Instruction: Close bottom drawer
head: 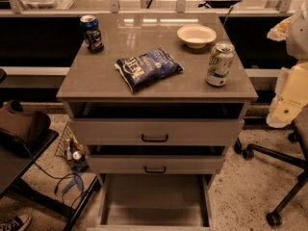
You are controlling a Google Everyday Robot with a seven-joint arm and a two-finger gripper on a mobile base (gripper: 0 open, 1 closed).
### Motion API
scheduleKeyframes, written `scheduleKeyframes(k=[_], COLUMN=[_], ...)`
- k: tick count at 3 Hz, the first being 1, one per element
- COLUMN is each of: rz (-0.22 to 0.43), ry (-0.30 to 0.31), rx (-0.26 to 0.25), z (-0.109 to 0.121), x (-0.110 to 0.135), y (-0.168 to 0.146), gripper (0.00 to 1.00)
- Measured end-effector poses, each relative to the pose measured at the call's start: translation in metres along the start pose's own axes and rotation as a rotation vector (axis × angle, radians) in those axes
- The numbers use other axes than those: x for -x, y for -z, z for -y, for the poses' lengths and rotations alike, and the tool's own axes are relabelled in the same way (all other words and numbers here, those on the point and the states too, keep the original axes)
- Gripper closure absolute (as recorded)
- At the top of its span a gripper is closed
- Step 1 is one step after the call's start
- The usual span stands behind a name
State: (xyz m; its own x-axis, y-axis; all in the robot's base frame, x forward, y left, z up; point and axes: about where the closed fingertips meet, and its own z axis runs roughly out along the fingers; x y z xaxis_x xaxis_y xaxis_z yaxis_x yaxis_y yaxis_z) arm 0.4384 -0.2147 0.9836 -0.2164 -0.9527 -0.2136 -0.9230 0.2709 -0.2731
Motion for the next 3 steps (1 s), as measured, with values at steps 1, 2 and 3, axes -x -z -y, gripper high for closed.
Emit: scheduleKeyframes(k=[1, 2, 3], rz=[0.006, 0.037, 0.1], ry=[-0.002, -0.011, -0.052], rx=[0.0, 0.0, -0.004], z=[-0.001, -0.007, -0.021], x=[0.0, -0.002, -0.013], y=[-0.002, -0.015, -0.045], gripper=[0.0, 0.0, 0.0])
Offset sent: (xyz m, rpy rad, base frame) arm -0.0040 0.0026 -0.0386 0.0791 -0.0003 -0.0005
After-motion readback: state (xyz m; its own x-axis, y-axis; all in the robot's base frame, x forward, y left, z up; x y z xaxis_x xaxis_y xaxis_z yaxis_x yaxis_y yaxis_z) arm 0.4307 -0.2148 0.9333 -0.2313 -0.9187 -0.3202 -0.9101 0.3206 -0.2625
